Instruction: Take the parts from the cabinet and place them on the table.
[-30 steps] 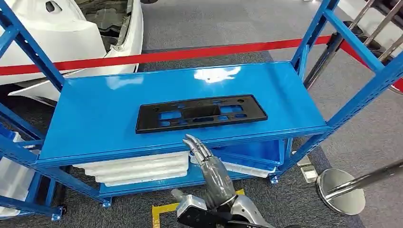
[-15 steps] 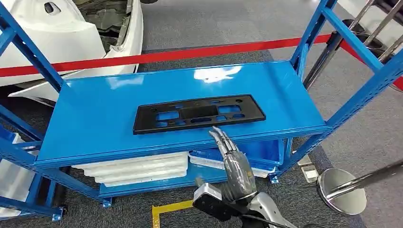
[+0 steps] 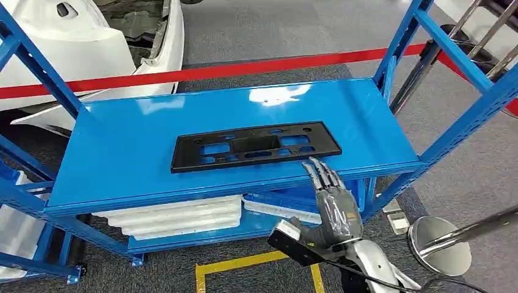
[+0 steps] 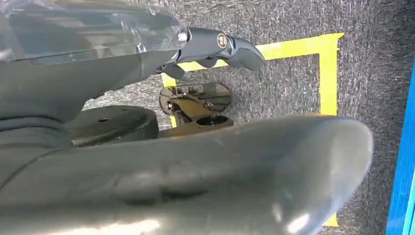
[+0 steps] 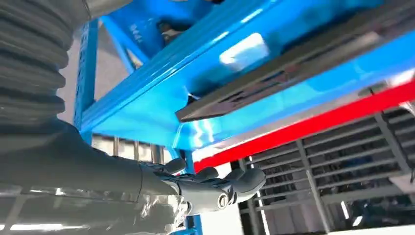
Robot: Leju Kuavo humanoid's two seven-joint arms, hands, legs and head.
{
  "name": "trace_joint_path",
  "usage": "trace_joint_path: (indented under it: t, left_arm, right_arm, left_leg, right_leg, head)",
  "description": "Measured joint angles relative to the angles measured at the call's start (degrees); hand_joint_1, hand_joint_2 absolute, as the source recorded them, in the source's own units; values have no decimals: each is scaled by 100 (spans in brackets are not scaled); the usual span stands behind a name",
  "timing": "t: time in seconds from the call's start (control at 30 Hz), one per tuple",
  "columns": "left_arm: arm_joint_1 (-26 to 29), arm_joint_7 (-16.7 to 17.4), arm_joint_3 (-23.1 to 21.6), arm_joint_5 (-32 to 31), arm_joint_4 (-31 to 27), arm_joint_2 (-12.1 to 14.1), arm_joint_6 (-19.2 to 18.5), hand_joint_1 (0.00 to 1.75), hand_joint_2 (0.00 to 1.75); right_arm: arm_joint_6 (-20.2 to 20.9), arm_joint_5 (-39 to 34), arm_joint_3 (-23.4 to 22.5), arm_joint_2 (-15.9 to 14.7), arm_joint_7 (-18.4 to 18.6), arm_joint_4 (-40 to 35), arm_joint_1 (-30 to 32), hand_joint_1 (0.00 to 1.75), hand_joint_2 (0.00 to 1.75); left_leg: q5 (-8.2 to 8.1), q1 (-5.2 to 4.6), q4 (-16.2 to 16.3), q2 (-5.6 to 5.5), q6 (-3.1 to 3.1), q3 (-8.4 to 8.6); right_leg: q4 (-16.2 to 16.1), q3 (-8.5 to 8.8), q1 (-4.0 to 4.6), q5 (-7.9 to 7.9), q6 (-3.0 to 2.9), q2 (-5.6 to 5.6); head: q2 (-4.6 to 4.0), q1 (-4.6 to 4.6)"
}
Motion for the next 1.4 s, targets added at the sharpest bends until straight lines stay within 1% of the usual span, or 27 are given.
trace_joint_path:
  t: [0.07, 0.23, 0.43, 0.63, 0.7, 0.8, 0.87, 0.93, 1.03, 1.07, 1.17, 1.2, 1.33, 1.4]
  left_arm:
    - [0, 9, 0, 2, 0, 0, 0, 0, 0]
    - [0, 33, 0, 13, 0, 0, 0, 0, 0]
    - [-6, 74, 0, 2, 0, 0, 0, 0, 0]
    - [-15, 94, -2, -17, 0, 0, 0, 0, 0]
    - [-18, 100, -2, -33, 0, 0, 0, 0, 0]
    - [-23, 120, -2, -37, 0, 0, 17, 0, 0]
    - [-23, 120, -2, -37, 0, -2, 44, 0, 0]
    - [-23, 120, -2, -37, 0, -2, 48, 0, 0]
    - [-23, 120, -2, -37, 0, -2, 50, 0, 0]
    - [-23, 120, -2, -35, 0, -2, 52, 0, 0]
    - [-24, 129, -2, -22, 0, -2, 70, 0, 0]
    - [-23, 129, -2, -15, 0, -2, 70, 0, 0]
    - [-24, 129, -2, -2, 0, -2, 81, 0, 0]
    - [-23, 129, -2, 2, 0, 0, 85, 0, 0]
  right_arm:
    - [129, -33, -59, -87, -26, -39, -32, 0, 175]
    - [277, -122, -240, -277, -48, -122, -136, 0, 175]
    - [625, -100, -345, -455, -225, -138, -315, 0, 175]
    - [738, -366, -409, -583, -384, -138, -456, 0, 175]
    - [645, -897, -465, -599, -539, -138, -469, 0, 175]
    - [3, -2232, -572, -605, -966, -138, -472, 0, 175]
    - [-324, -2819, -658, -605, -1176, -127, -487, 0, 175]
    - [-501, -3209, -708, -605, -1338, -111, -500, 0, 175]
    - [-573, -3441, -772, -605, -1443, -81, -501, 0, 175]
    - [-626, -3633, -787, -605, -1524, -68, -505, 0, 175]
    - [-763, -4639, -806, -605, -1874, -33, -525, 0, 175]
    - [-781, -4769, -813, -605, -1941, -20, -525, 0, 175]
    - [-796, -4876, -822, -605, -2004, 20, -529, 0, 175]
    - [-794, -5192, -822, -605, -2146, 39, -537, 0, 175]
  left_leg:
    - [0, 0, 0, 0, 0, 0]
    - [0, 0, 0, 0, 0, 1]
    - [0, 0, -1, 0, 0, 1]
    - [0, 0, -2, -1, 0, 1]
    - [0, 0, -2, -1, 0, 1]
    - [0, -1, -5, -1, 0, 2]
    - [0, -1, -6, -1, 0, 2]
    - [0, -1, -6, -1, 0, 3]
    - [0, -1, -8, -1, 0, 3]
    - [0, -1, -8, -1, 0, 3]
    - [0, -1, -9, -1, 0, 3]
    - [0, -1, -9, -2, 0, 3]
    - [0, -1, -10, -2, 0, 3]
    - [0, -1, -11, -2, 0, 3]
  right_leg:
    - [0, 1, 0, 0, 0, 0]
    - [0, 1, 0, 0, 0, 0]
    - [0, 1, 0, -1, 1, 0]
    - [0, 1, 0, -1, 2, 0]
    - [0, 1, 0, -1, 2, 0]
    - [0, 1, 0, -1, 2, -1]
    - [0, 1, 0, -1, 2, -1]
    - [0, 1, 0, -1, 2, -1]
    - [0, 1, 0, -1, 2, -1]
    - [0, 1, 0, -2, 2, -1]
    - [0, 1, 0, -2, 2, -1]
    - [0, 1, 0, -2, 2, -1]
    - [0, 1, 0, -2, 2, -1]
    - [0, 1, 0, -2, 2, -2]
  head:
    - [0, 0]
    - [0, 2]
    - [0, 0]
    - [0, 0]
    - [0, 0]
    - [0, -2]
    - [0, 0]
    - [0, 0]
    - [0, 0]
    - [0, 0]
    - [0, 0]
    - [0, 0]
    - [0, 0]
    - [0, 0]
